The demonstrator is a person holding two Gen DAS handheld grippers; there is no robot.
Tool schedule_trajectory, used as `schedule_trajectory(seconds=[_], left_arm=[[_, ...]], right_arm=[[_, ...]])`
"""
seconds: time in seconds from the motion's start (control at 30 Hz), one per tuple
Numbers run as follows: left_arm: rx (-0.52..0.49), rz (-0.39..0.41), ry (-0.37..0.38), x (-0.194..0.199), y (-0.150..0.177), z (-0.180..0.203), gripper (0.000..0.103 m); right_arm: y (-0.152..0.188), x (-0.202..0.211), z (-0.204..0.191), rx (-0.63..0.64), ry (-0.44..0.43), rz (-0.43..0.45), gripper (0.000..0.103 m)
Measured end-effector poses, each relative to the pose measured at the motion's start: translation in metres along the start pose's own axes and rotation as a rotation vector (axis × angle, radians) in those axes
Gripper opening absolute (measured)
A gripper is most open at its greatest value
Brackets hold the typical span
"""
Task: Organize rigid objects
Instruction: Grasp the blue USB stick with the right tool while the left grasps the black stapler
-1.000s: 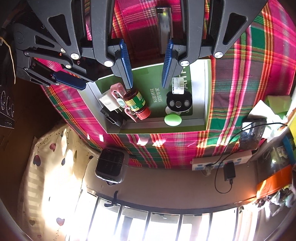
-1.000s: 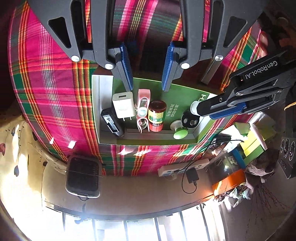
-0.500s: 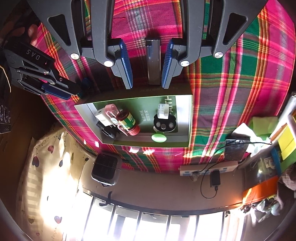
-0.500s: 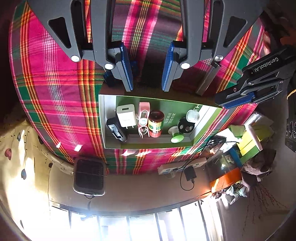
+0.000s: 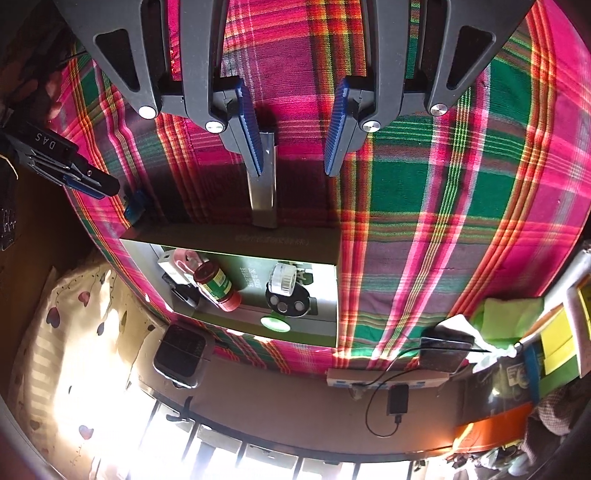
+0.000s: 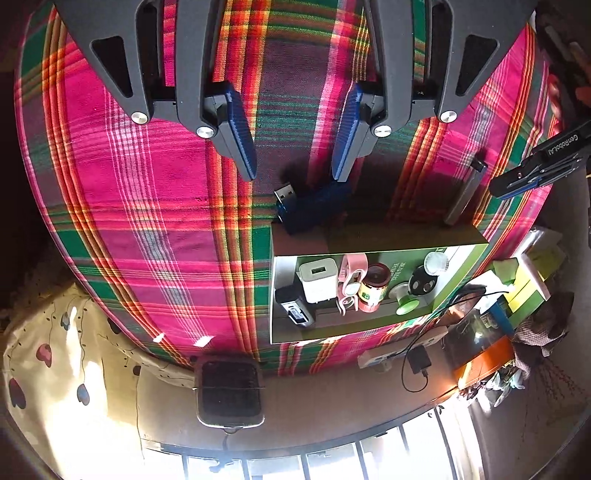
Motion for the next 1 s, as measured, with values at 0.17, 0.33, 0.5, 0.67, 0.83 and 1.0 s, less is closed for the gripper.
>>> schedule_trajectory(seconds=[0.17, 0.33, 0.5, 0.67, 0.83, 1.0], left_arm=[[-0.001, -0.013, 0.016, -0.004, 0.001, 0.001, 0.034], [0.002, -0.033, 0.036, -0.008, 0.004, 0.001, 0.034], [-0.01, -0.038, 0.055, -0.01, 0.004, 0.004, 0.035], [-0.012, -0.04, 0.076, -0.011, 0.003, 0.005, 0.036], [-0.02, -0.043, 0.095, -0.01, 0.004, 0.005, 0.036], [-0.021, -0.045, 0.113, -0.011, 0.003, 0.005, 0.036]], right_arm=[[-0.007, -0.005, -0.01, 0.017, -0.005, 0.0, 0.051], [-0.015, -0.012, -0.026, 0.015, -0.026, 0.002, 0.051], [-0.02, -0.023, -0.029, -0.001, -0.009, -0.027, 0.051], [-0.024, -0.027, -0.029, -0.021, 0.036, -0.037, 0.051], [-0.026, -0.03, -0.026, -0.046, 0.1, -0.051, 0.051], [-0.015, -0.026, -0.011, -0.094, 0.157, -0.068, 0.051]])
Point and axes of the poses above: each gripper's, at about its wrist camera, not at the fingertips, and x roughly against the way its jaws point, z to its right, y to its underside, the point moved 9 cm from there along -x, roughly the way its jaws point, and after that the axes turned 15 degrees about x, right-handed, at the moved point
